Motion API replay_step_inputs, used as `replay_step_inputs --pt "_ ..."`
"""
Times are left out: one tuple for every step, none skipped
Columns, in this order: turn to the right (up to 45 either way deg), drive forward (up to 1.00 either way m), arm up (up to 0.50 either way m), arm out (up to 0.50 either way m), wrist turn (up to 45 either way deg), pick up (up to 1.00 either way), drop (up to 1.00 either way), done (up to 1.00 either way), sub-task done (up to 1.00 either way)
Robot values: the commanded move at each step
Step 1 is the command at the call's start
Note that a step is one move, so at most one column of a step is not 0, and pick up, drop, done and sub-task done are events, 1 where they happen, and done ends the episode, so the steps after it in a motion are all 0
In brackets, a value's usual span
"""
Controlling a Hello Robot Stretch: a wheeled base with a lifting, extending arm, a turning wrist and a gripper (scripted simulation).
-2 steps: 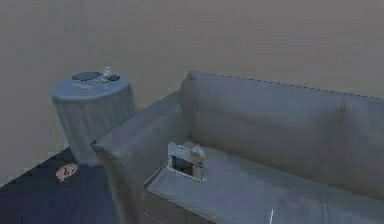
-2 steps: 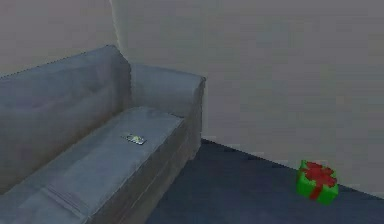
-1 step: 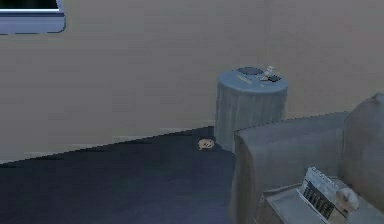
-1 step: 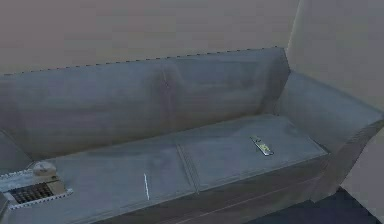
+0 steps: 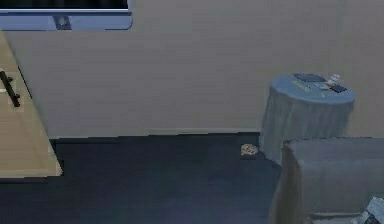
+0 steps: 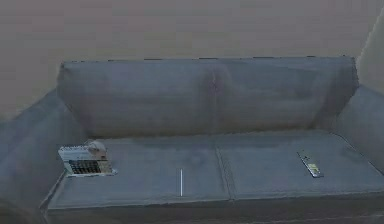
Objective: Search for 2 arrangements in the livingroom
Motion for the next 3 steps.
replay_step_inputs --pt "0.0 0.8 0.0 0.0 0.0 0.0 0.0 0.0 0.0" --pt "15.0 0.0 0.0 0.0 0.0 0.0 0.0 0.0 0.0" --pt "0.0 0.55 0.0 0.0 0.0 0.0 0.0 0.0 0.0"
